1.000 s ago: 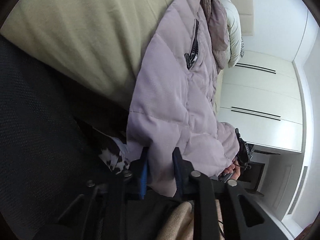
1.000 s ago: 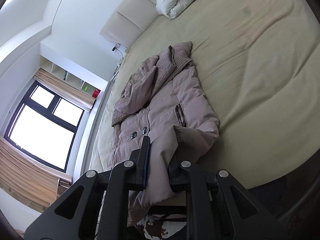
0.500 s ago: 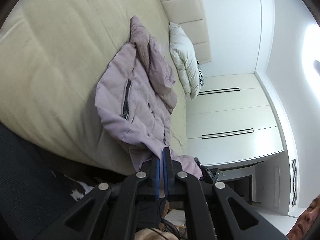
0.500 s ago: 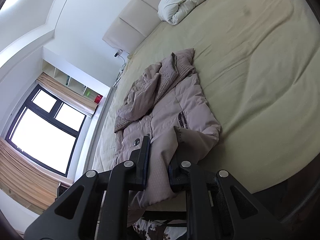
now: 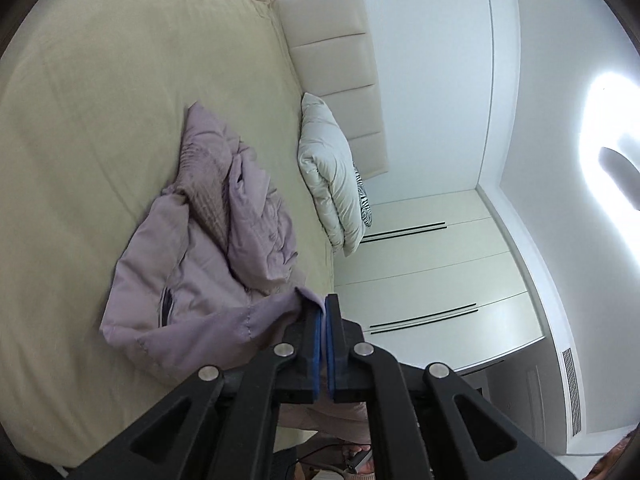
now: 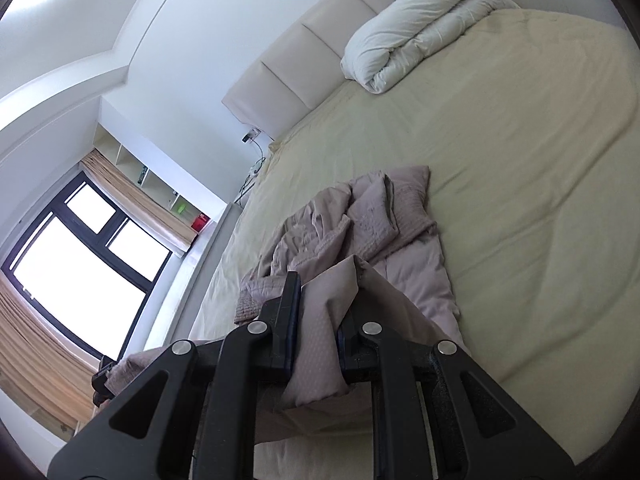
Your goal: Fold large clothes
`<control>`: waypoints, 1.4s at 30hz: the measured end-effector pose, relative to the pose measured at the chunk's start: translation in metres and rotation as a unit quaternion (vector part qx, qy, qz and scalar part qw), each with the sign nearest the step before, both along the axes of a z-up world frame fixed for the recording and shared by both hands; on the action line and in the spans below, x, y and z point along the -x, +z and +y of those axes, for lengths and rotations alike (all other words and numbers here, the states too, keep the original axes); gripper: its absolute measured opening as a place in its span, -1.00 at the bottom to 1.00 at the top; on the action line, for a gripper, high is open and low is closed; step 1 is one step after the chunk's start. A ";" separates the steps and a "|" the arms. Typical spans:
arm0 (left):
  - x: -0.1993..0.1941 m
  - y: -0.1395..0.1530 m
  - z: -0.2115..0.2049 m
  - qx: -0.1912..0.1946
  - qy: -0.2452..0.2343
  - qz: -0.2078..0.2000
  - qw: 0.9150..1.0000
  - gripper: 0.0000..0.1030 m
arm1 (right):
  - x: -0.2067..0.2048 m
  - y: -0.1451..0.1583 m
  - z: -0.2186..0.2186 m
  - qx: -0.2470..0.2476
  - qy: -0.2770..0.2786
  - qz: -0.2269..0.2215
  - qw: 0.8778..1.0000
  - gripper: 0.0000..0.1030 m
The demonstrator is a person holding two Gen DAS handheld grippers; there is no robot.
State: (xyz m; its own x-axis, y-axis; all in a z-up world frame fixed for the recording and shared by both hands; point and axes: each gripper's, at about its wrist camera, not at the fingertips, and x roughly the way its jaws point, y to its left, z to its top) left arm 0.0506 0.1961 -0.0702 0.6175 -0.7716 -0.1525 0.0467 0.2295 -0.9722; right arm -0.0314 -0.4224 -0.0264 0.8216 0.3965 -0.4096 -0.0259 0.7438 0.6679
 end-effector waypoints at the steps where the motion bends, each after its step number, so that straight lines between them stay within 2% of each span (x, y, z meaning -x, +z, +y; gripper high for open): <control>1: -0.012 0.007 0.002 0.001 0.003 -0.004 1.000 -0.95 | -0.012 0.007 0.001 0.004 0.000 -0.006 1.000 -0.73; 7: -0.102 0.030 0.007 -0.003 0.011 -0.007 1.000 -0.95 | -0.104 0.041 0.000 0.017 -0.012 -0.022 1.000 -0.73; 11: -0.171 0.030 0.005 -0.022 0.023 0.010 0.999 -0.95 | -0.183 0.042 -0.003 0.020 -0.021 -0.006 1.000 -0.73; 14: -0.224 0.016 0.005 -0.031 0.037 0.028 0.998 -0.95 | -0.249 0.032 -0.005 0.034 -0.033 0.020 0.999 -0.73; 18: -0.285 -0.020 0.004 -0.061 0.057 0.063 0.995 -0.88 | -0.327 -0.007 -0.016 0.019 -0.048 0.067 0.996 -0.73; 20: -0.308 -0.046 0.006 -0.055 0.060 0.085 0.993 -0.69 | -0.361 -0.043 -0.020 0.008 -0.057 0.112 0.992 -0.72; 21: -0.314 -0.060 0.008 -0.055 0.066 0.105 0.991 -0.34 | -0.375 -0.061 -0.022 0.003 -0.056 0.133 0.989 -0.72; 22: -0.315 -0.070 0.011 -0.055 0.076 0.118 0.989 -0.16 | -0.385 -0.078 -0.024 -0.007 -0.053 0.152 0.987 -0.70; 24: -0.308 -0.081 0.014 -0.051 0.086 0.118 0.988 -0.15 | -0.395 -0.106 -0.031 -0.049 -0.045 0.169 0.983 -0.67; 25: -0.303 -0.080 0.011 -0.066 0.082 0.115 0.988 -0.15 | -0.393 -0.113 -0.037 -0.078 -0.045 0.159 0.983 -0.64; 27: -0.292 -0.068 -0.001 -0.121 0.071 0.091 0.986 -0.15 | -0.389 -0.119 -0.049 -0.131 -0.046 0.131 0.982 -0.48; 28: -0.288 -0.059 -0.009 -0.146 0.064 0.072 0.985 -0.15 | -0.386 -0.119 -0.052 -0.142 -0.045 0.124 0.981 -0.28; 29: -0.286 -0.049 -0.018 -0.168 0.058 0.055 0.982 -0.15 | -0.386 -0.114 -0.053 -0.141 -0.044 0.117 0.982 0.19; 30: -0.285 -0.039 -0.028 -0.188 0.051 0.038 0.980 -0.15 | -0.384 -0.108 -0.053 -0.131 -0.048 0.107 0.984 0.47; 31: -0.287 -0.029 -0.039 -0.209 0.042 0.021 0.977 -0.15 | -0.382 -0.097 -0.053 -0.111 -0.062 0.096 0.987 0.83; 33: -0.292 -0.012 -0.064 -0.260 0.023 -0.008 0.965 -0.15 | -0.379 -0.074 -0.047 -0.075 -0.068 0.078 0.992 0.85; 34: -0.294 -0.006 -0.077 -0.292 0.018 -0.022 0.956 -0.15 | -0.381 -0.063 -0.038 -0.052 -0.053 0.084 0.994 0.85; 36: -0.297 0.000 -0.102 -0.367 0.017 -0.044 0.929 -0.15 | -0.378 -0.042 -0.003 0.022 -0.008 0.091 0.996 0.85; 37: -0.301 -0.002 -0.112 -0.395 0.018 -0.047 0.917 -0.15 | -0.375 -0.034 0.023 0.069 0.023 0.090 0.993 0.84; 39: -0.305 -0.009 -0.127 -0.426 0.013 -0.050 0.903 -0.15 | -0.367 -0.029 0.075 0.146 0.075 0.092 0.982 0.83; 42: -0.316 -0.021 -0.145 -0.480 0.013 -0.049 0.876 -0.15 | -0.360 -0.039 0.132 0.210 0.118 0.093 0.966 0.70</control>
State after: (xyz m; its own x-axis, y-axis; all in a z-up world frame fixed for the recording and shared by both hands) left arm 0.3668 0.0514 -0.0914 0.6799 -0.3019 -0.6683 0.1017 0.9413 -0.3217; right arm 0.3283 -0.2900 -0.0650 0.6251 0.3301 -0.7073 -0.1355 0.9383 0.3181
